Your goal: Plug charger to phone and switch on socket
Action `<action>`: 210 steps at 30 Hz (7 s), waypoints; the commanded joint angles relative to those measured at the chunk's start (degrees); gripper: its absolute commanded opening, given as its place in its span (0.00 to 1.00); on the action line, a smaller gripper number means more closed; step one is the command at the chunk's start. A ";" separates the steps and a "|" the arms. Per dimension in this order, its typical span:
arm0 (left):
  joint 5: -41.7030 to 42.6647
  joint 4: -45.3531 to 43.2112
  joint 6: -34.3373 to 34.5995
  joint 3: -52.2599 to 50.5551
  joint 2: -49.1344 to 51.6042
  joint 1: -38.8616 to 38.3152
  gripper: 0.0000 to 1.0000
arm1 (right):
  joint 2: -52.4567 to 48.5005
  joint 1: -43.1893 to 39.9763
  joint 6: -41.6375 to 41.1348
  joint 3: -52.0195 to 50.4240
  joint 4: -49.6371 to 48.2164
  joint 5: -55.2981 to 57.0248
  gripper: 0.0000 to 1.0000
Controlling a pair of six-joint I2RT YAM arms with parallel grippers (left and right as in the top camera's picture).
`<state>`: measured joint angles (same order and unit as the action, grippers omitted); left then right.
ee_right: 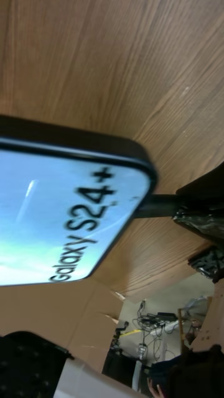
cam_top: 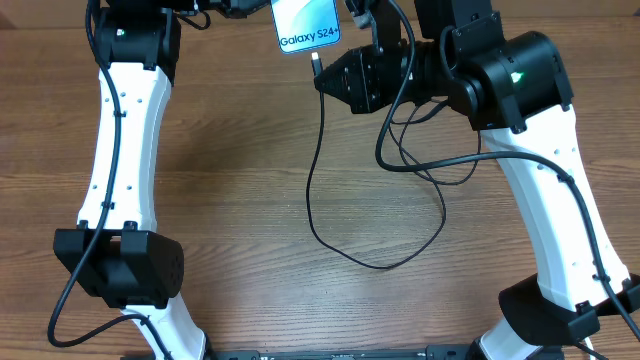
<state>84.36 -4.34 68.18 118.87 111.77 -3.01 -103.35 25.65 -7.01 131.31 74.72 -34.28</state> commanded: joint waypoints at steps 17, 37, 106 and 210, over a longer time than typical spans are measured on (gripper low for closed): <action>-0.31 -0.44 -2.73 0.85 -0.76 0.39 0.04 | 1.70 0.07 1.03 1.20 -2.19 -1.01 0.04; -0.31 -0.42 -5.18 0.85 -0.76 0.42 0.04 | 1.73 0.07 1.27 1.20 -2.23 -1.77 0.04; 0.07 0.09 -3.87 0.85 1.44 0.44 0.04 | 1.77 -0.11 0.94 1.20 -3.21 1.40 0.55; -66.97 71.84 -59.47 0.70 27.30 -6.38 0.68 | 1.53 -18.32 -9.14 1.14 15.80 22.58 0.93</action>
<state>20.01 66.81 9.17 118.89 140.38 -10.44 -103.33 9.72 -14.35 131.31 90.19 -16.25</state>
